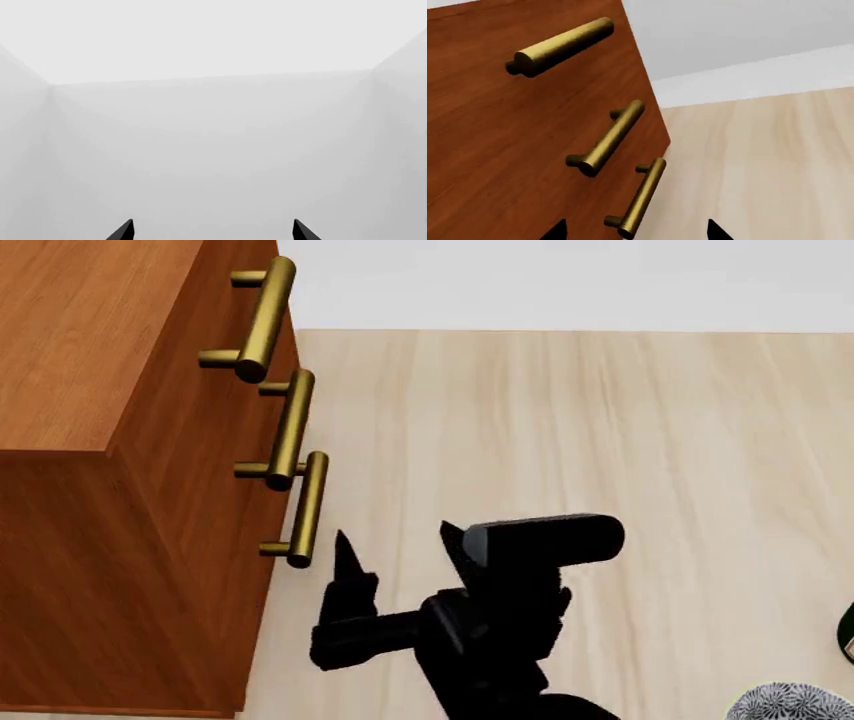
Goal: Close the bottom drawer of the cabinet and open the top drawer.
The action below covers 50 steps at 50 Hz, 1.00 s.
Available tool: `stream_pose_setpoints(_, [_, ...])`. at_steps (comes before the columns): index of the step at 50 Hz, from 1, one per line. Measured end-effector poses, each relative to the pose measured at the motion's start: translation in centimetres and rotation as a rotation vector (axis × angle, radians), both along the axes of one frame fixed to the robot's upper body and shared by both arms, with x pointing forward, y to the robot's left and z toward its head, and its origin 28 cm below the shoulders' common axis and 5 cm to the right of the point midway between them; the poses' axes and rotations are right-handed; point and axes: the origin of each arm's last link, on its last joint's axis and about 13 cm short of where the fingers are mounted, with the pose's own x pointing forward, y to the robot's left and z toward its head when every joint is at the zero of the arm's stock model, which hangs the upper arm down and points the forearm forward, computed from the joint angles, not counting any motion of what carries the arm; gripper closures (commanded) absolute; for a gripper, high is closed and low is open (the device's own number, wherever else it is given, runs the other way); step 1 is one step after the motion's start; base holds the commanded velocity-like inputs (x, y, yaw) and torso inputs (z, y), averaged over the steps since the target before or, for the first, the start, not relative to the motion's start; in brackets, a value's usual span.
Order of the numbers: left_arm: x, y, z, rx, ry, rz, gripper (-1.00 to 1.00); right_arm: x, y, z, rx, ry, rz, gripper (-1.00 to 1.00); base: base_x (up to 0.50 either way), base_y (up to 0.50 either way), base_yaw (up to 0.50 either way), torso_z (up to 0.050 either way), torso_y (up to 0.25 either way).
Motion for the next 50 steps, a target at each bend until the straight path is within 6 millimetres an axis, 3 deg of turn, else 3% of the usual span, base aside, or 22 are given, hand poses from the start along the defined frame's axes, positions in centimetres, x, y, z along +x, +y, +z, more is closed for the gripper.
stream_pose_setpoints(24, [-0.1, -0.2, 0.1, 0.005, -0.002, -0.003, -1.00, -2.1, 0.3, 8.2, 0.467, 0.035, -0.023, -1.00, 0.00, 0.00, 0.00, 0.000, 0.000])
stream_pose_setpoints(50, [-0.4, 0.0, 0.3, 0.003, -0.008, 0.002, -1.00, -2.0, 1.5, 12.9, 0.728, 0.127, 0.087, -1.00, 0.00, 0.00, 0.00, 0.000, 0.000])
